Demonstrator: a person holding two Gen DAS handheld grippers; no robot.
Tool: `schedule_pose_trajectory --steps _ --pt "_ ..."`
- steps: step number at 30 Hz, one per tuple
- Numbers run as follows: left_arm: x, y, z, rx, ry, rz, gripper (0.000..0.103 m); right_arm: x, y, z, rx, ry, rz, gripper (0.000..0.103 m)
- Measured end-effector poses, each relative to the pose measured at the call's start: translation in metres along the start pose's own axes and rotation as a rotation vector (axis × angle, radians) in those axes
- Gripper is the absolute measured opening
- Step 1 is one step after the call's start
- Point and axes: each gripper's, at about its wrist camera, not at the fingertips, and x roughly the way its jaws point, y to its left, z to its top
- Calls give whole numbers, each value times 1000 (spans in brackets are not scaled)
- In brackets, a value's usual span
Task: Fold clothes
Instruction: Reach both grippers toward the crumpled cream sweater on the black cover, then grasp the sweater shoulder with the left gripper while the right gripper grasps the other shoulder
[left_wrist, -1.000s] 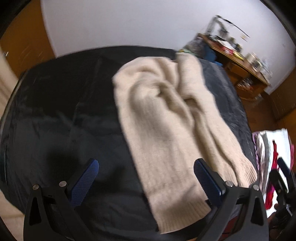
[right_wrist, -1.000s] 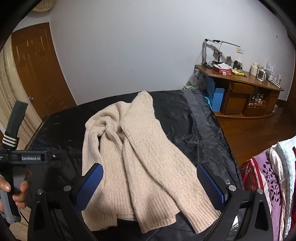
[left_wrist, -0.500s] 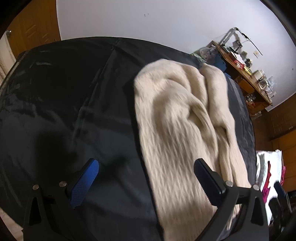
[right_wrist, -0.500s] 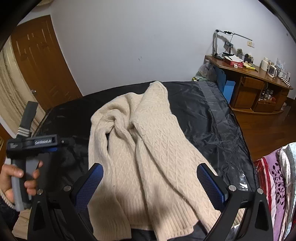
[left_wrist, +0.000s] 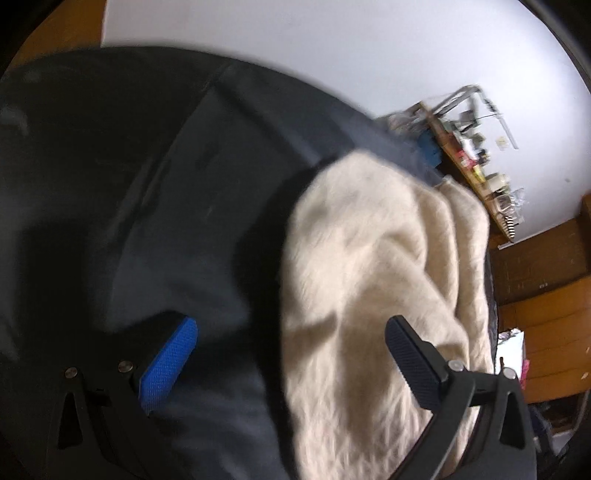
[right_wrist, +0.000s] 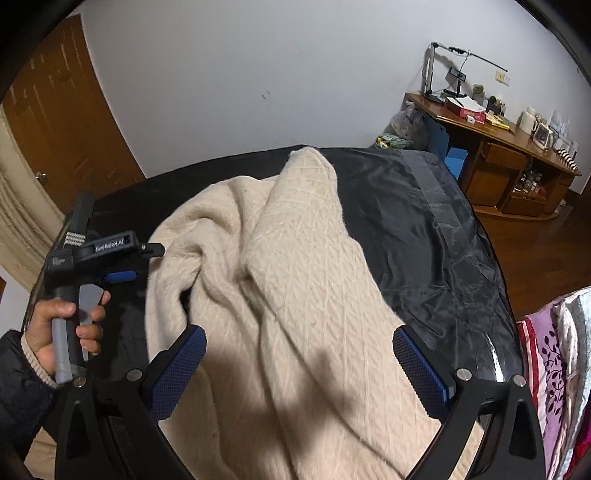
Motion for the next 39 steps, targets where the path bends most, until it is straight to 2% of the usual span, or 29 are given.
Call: schedule_pose_trajectory --steps 3,7,10,14,16,18,20,24,28,31,36,39 --pt "4 -6 5 27 -9 -41 102 11 -1 6 14 12 -5 103" --pt "11 -8 13 82 -31 -60 102 23 0 10 23 24 -11 103" --pt "14 -4 22 90 -35 -126 94 30 2 14 20 31 -10 103" --pt "21 1 30 93 6 -255 67 35 2 19 20 23 -5 103" --pt "25 -3 33 116 18 -249 57 38 2 22 20 20 -6 103" --pt "24 2 30 128 40 -213 23 41 2 24 11 16 -17 103" --pt "24 5 31 95 63 -208 15 43 1 26 -2 10 -30 103" --pt "20 6 30 62 74 -231 12 47 -10 40 -5 -2 -41 102" --pt "12 7 30 71 76 -228 12 61 -29 75 19 -21 23 102" --pt "12 9 29 102 87 -224 12 89 -36 111 -1 -11 73 101" --pt "13 10 27 153 106 -248 13 153 -46 160 -9 46 34 101" --pt "18 16 29 126 125 -275 14 186 -53 171 55 116 141 99"
